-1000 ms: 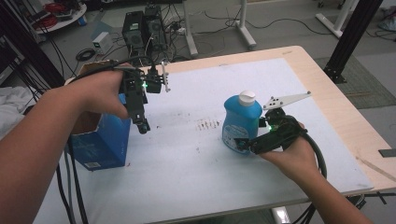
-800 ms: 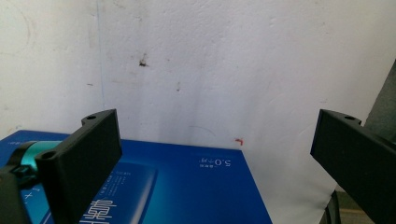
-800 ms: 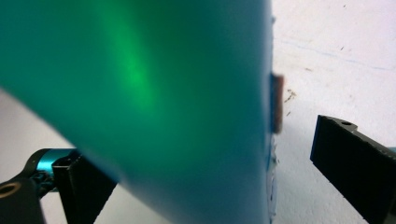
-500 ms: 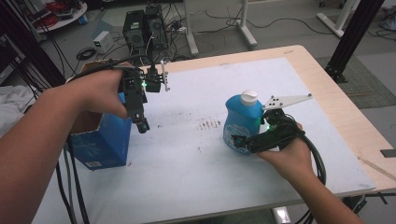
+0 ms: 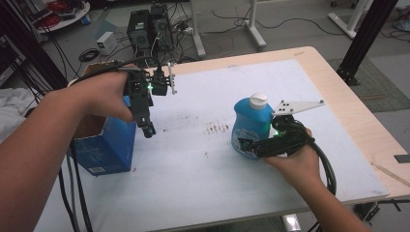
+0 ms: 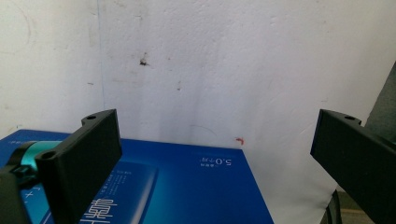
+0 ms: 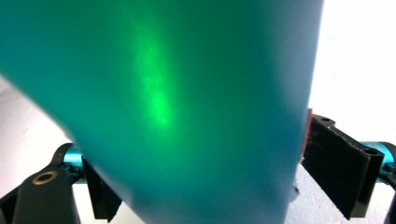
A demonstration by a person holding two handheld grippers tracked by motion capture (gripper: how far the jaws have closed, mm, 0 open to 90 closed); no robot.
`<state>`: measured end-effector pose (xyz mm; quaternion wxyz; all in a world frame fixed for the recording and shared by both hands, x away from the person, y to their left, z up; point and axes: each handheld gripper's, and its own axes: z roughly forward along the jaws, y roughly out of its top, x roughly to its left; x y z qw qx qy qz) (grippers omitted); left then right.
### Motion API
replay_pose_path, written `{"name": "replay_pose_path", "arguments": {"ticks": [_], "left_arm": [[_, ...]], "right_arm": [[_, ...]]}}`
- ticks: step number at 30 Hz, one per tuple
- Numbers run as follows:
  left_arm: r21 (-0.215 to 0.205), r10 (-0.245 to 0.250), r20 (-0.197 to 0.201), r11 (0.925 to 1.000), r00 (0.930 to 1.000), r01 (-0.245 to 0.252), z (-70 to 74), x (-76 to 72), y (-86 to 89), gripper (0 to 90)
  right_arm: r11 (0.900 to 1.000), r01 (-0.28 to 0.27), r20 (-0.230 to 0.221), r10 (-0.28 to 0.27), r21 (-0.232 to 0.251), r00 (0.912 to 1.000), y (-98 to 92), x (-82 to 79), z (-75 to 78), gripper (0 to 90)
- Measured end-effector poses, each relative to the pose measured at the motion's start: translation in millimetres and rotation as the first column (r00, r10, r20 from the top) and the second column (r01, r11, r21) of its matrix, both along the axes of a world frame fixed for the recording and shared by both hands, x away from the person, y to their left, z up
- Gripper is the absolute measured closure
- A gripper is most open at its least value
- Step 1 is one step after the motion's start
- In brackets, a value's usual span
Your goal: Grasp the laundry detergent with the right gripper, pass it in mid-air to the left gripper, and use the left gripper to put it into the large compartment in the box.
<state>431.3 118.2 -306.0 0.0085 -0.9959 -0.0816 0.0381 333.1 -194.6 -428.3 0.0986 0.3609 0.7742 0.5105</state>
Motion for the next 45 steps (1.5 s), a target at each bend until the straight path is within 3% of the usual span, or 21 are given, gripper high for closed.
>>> {"name": "replay_pose_path", "arguments": {"ticks": [25,45], "left_arm": [[-0.002,0.001,0.001,1.0,1.0,-0.001,-0.4,0.2,-1.2,1.8],[0.0,0.003,0.001,1.0,1.0,-0.003,0.2,-0.6,-1.2,1.8]], "right_arm": [[1.0,-0.013,0.051,0.013,0.004,0.9986,1.0,-2.0,-0.9,31.2],[1.0,0.0,0.081,0.0,-0.002,0.9967,1.5,-3.0,-2.2,37.4]]}}
